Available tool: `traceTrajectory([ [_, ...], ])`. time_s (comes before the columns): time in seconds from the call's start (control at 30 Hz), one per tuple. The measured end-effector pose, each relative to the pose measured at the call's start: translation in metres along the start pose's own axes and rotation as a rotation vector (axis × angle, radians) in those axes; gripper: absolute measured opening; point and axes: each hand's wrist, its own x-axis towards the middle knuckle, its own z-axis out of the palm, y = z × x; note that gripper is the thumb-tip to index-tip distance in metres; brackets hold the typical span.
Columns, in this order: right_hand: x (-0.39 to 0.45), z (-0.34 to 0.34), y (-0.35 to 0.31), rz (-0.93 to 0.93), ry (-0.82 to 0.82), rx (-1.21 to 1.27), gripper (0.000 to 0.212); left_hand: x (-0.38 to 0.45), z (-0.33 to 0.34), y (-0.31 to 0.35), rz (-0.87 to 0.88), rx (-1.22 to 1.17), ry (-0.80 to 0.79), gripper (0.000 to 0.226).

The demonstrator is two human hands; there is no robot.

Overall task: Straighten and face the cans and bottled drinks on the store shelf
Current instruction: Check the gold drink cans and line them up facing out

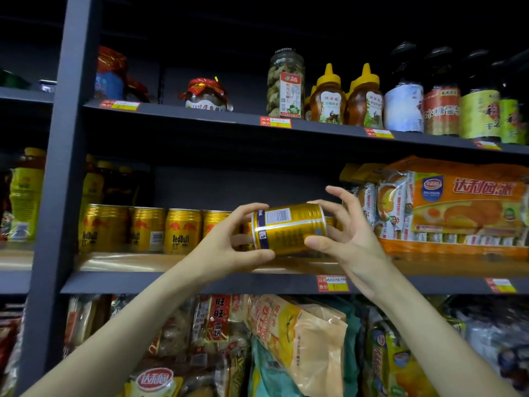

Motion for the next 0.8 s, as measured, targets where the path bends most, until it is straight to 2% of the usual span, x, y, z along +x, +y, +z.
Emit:
traceTrajectory([
  [0.1,-0.001,-0.002,-0.007,-0.028,-0.005,-0.037,0.08,0.003,0.003,0.001,-0.249,-0.446,-0.043,0.053],
  [0.17,-0.002,-0.004,-0.013,-0.051,-0.048,-0.063,0.081,0.004,0.005,0.002,-0.363,-0.598,-0.058,0.049],
  [0.27,-0.006,-0.003,-0.01,-0.004,-0.016,-0.049,0.081,0.004,0.015,0.001,-0.249,-0.655,0.04,0.045],
  [0.3,-0.008,-0.001,-0.008,0.04,0.03,-0.019,0.076,0.004,0.017,0.001,-0.15,-0.591,0.116,0.047],
  [0.37,-0.01,0.005,-0.003,0.165,0.073,0.216,0.065,0.008,0.02,0.002,0.082,-0.289,0.255,0.054],
  [0.47,-0.009,0.013,-0.003,0.255,0.086,0.543,0.053,0.013,0.024,0.001,0.312,0.039,0.211,0.064],
  [0.57,-0.006,0.014,0.0,0.209,0.158,0.564,0.056,0.017,0.024,-0.003,0.361,0.227,0.161,0.066],
  [0.63,-0.003,0.009,0.002,0.106,0.223,0.384,0.061,0.019,0.017,-0.007,0.322,0.295,0.115,0.054],
  [0.73,0.001,-0.003,0.003,-0.213,0.314,-0.336,0.072,0.019,0.004,-0.015,0.276,0.544,0.132,0.041],
  [0.8,0.003,-0.01,0.008,-0.382,0.307,-0.595,0.084,0.02,-0.003,-0.02,0.244,0.64,0.223,0.039],
])
